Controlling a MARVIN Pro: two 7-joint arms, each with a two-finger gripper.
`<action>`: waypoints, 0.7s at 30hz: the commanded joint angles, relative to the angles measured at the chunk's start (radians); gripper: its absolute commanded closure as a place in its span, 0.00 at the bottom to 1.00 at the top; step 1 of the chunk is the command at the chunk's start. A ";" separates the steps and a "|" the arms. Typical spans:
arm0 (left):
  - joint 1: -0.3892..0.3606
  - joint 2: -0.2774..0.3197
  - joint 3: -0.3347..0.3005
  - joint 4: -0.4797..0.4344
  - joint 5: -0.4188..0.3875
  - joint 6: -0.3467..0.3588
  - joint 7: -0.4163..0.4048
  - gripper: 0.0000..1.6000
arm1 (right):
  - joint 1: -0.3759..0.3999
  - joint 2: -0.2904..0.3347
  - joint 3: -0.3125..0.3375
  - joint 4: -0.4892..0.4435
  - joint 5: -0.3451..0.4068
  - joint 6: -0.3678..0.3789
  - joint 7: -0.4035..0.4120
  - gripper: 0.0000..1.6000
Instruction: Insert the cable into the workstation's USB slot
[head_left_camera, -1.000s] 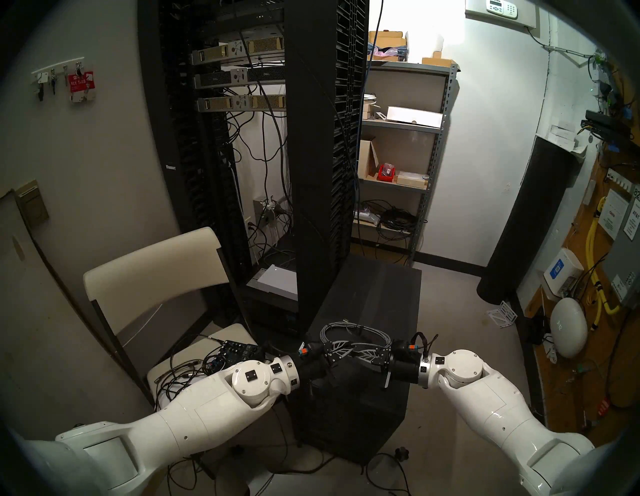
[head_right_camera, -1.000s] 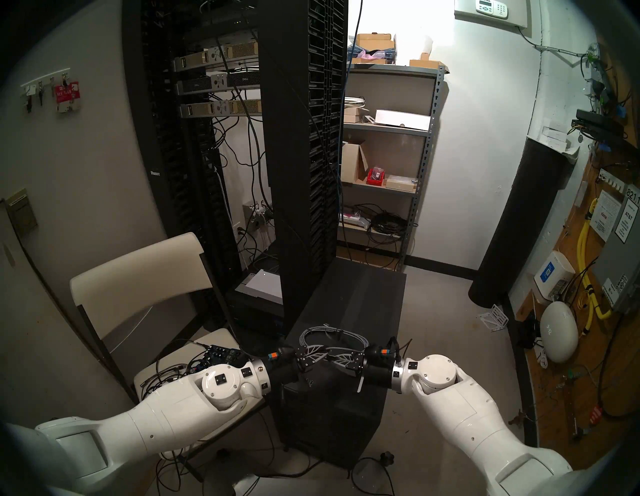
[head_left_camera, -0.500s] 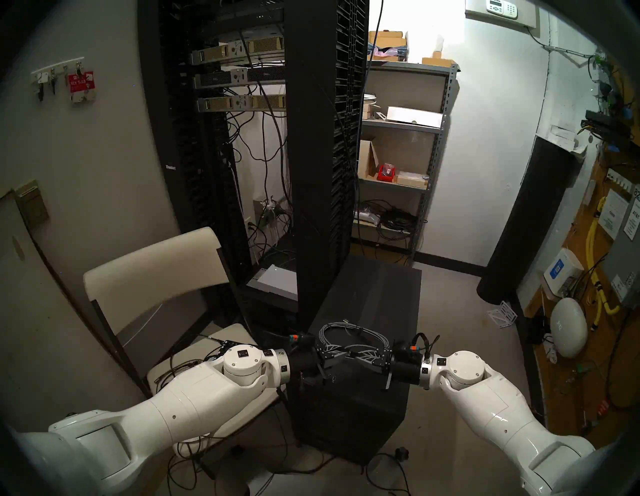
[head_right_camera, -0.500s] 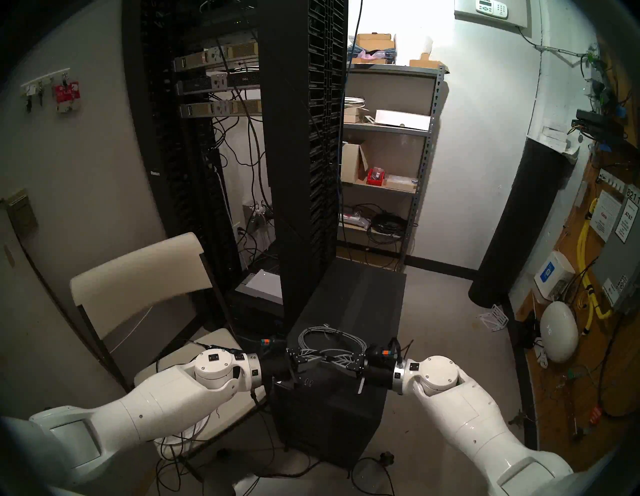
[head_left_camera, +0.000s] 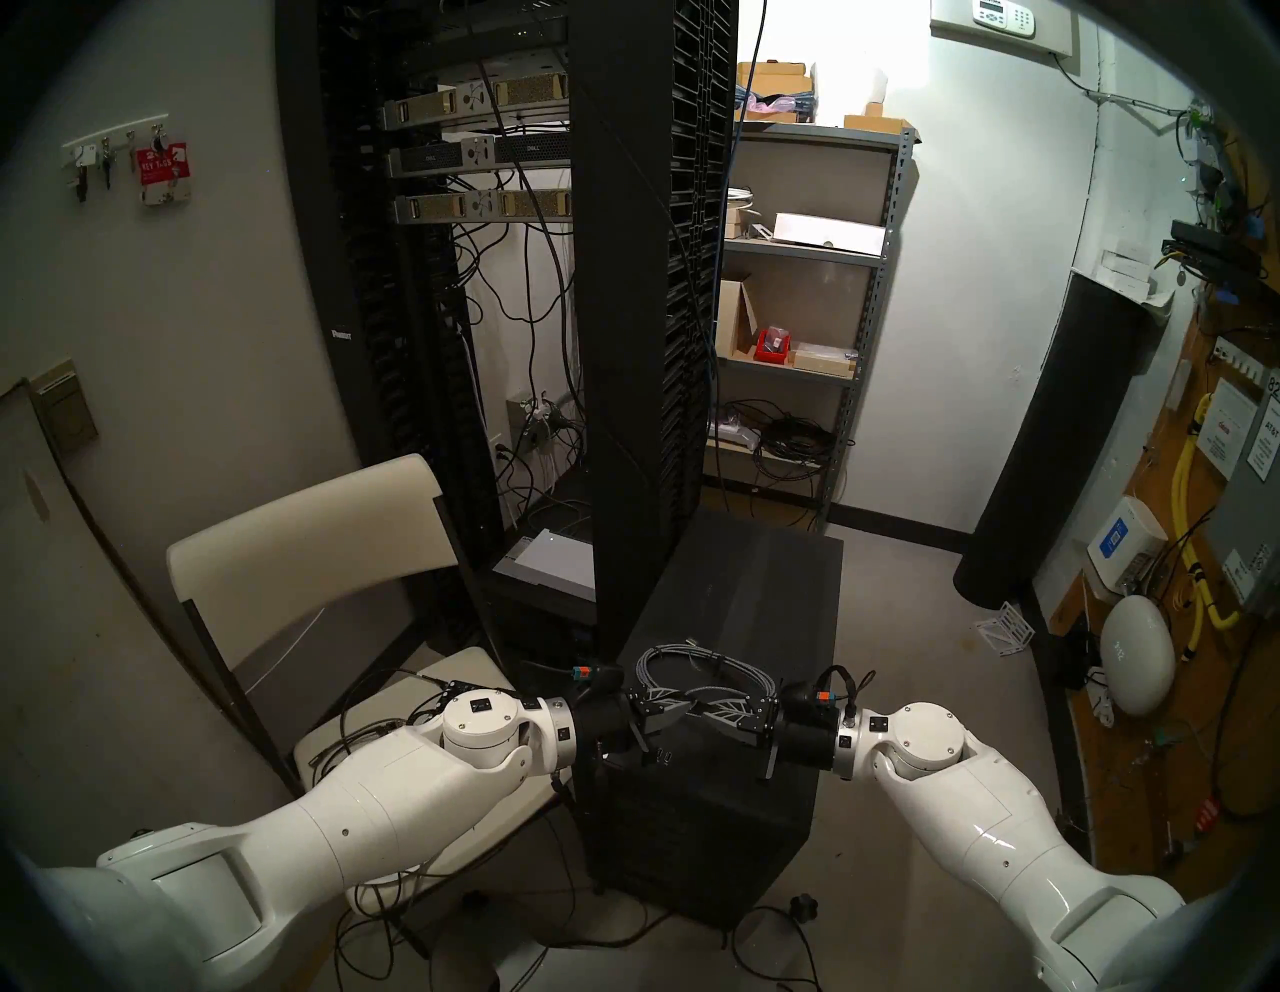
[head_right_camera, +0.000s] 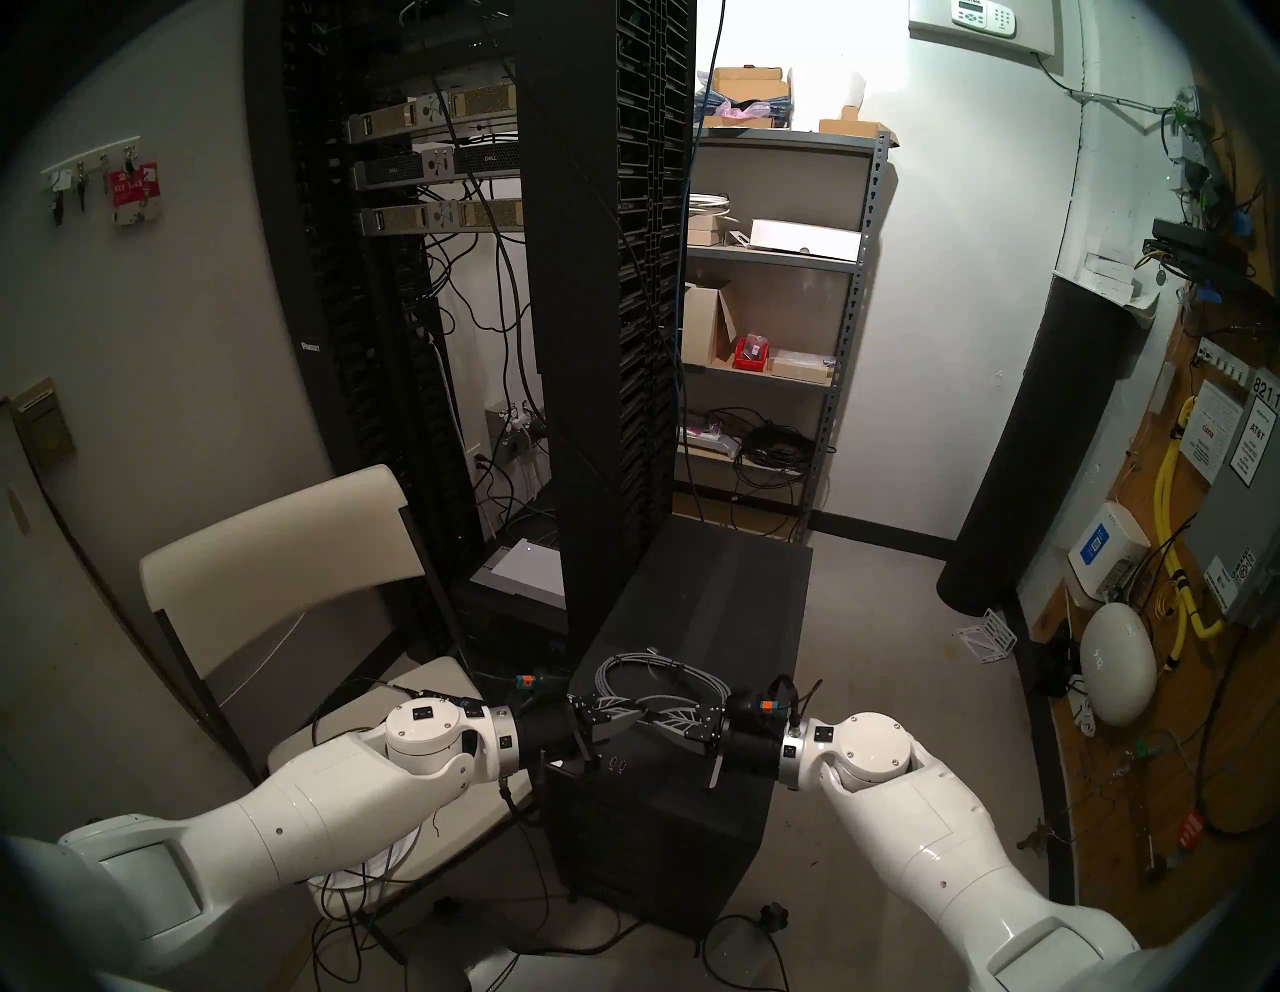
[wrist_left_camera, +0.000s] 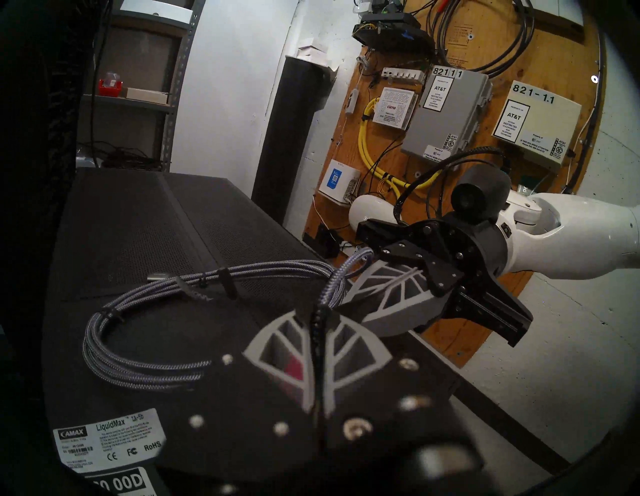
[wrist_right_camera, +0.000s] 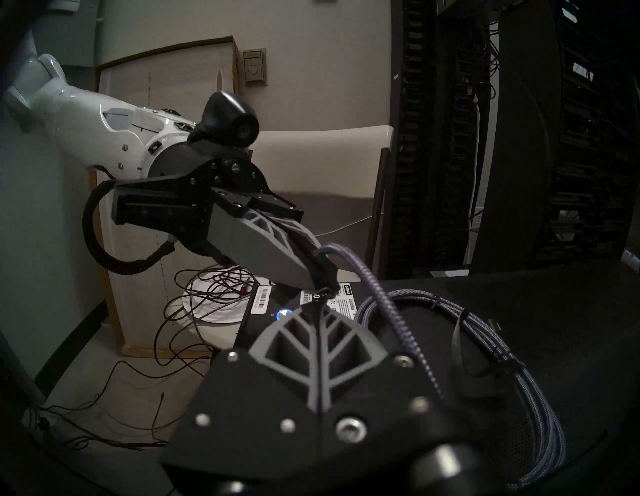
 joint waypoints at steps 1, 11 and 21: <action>0.016 -0.031 -0.011 -0.004 -0.003 -0.051 0.028 1.00 | -0.034 0.002 0.021 -0.060 0.046 -0.008 0.019 0.56; 0.014 -0.039 -0.012 0.001 0.003 -0.056 0.038 1.00 | -0.094 0.029 0.051 -0.119 0.064 0.014 0.028 0.55; 0.017 -0.042 -0.018 -0.003 -0.009 -0.063 0.047 1.00 | -0.098 -0.003 0.071 -0.093 0.085 0.020 0.019 0.53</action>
